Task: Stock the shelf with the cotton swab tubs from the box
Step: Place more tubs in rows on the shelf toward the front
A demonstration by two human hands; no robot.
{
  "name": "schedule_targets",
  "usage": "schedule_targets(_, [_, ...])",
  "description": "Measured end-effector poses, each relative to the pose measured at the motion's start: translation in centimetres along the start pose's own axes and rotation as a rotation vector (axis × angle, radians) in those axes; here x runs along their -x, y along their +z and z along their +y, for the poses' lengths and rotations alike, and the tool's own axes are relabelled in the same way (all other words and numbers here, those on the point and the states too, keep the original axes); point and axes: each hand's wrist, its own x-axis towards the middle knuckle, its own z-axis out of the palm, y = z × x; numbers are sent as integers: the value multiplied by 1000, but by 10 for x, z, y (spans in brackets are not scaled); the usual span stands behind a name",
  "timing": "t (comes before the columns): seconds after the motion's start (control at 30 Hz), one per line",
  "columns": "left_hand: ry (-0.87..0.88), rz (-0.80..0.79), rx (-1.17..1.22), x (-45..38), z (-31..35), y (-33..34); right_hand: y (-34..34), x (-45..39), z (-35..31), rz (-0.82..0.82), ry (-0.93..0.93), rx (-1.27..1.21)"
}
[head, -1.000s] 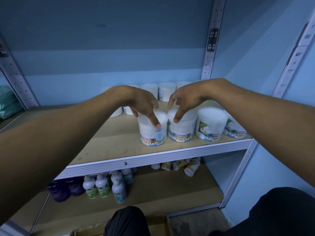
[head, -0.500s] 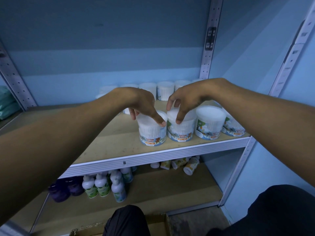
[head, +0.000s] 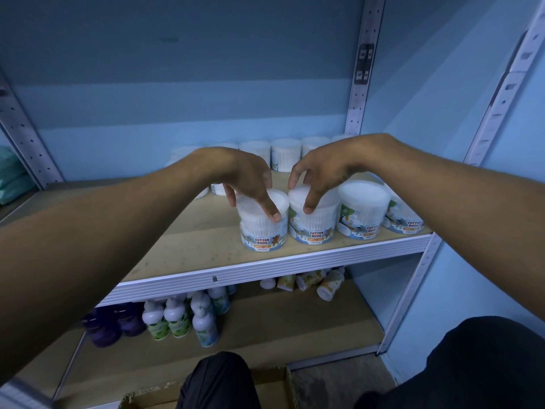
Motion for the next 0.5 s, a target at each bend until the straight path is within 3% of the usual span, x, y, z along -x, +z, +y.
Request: schedule_targets(0.5, [-40,28,-19,4,4,3,1,7,-1,-13,0,61])
